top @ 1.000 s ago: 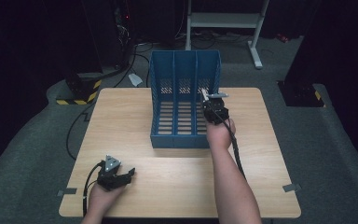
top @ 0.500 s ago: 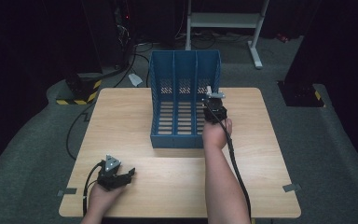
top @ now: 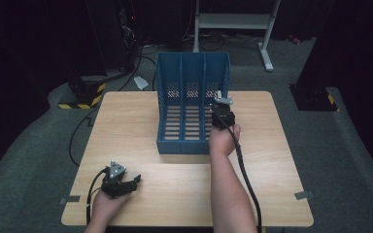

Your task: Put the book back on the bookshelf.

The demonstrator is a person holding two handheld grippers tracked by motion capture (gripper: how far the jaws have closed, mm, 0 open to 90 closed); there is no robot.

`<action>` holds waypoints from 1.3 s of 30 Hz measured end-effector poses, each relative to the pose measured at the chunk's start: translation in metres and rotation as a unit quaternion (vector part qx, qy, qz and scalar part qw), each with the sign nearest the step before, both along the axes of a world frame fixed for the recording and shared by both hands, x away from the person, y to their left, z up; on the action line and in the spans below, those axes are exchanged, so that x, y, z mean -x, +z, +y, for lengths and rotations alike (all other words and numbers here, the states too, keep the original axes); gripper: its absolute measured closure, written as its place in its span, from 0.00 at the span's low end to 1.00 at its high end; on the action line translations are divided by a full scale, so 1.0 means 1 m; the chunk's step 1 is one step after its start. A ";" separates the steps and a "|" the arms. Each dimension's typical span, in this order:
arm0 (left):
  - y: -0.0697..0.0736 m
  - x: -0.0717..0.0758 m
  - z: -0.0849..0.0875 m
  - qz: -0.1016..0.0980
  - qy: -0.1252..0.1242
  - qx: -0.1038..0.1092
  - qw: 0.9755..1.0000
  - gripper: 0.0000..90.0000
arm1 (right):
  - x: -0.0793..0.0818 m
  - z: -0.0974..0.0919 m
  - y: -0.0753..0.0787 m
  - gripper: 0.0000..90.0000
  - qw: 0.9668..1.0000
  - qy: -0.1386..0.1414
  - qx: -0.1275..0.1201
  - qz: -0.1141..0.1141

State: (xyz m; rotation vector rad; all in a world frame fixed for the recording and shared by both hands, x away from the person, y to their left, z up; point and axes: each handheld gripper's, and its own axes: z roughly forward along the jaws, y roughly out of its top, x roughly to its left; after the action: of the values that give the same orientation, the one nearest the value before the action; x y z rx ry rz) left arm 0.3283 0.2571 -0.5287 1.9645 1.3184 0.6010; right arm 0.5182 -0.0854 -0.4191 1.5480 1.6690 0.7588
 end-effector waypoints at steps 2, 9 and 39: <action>0.000 0.000 0.000 0.000 0.000 0.000 1.000 0.33 | 0.000 0.000 -0.001 0.85 1.000 -0.002 0.001 0.002; 0.000 0.000 0.000 0.000 0.000 0.000 1.000 0.33 | 0.000 -0.001 -0.003 0.85 1.000 -0.002 -0.004 0.000; 0.000 0.000 0.000 0.000 0.000 0.000 1.000 0.33 | 0.003 -0.014 -0.001 0.71 0.999 0.016 -0.036 -0.012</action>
State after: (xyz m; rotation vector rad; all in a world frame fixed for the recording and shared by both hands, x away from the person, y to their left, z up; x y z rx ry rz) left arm 0.3283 0.2570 -0.5287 1.9643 1.3186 0.6020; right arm 0.5150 -0.0991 -0.4198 1.5579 1.6691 0.8611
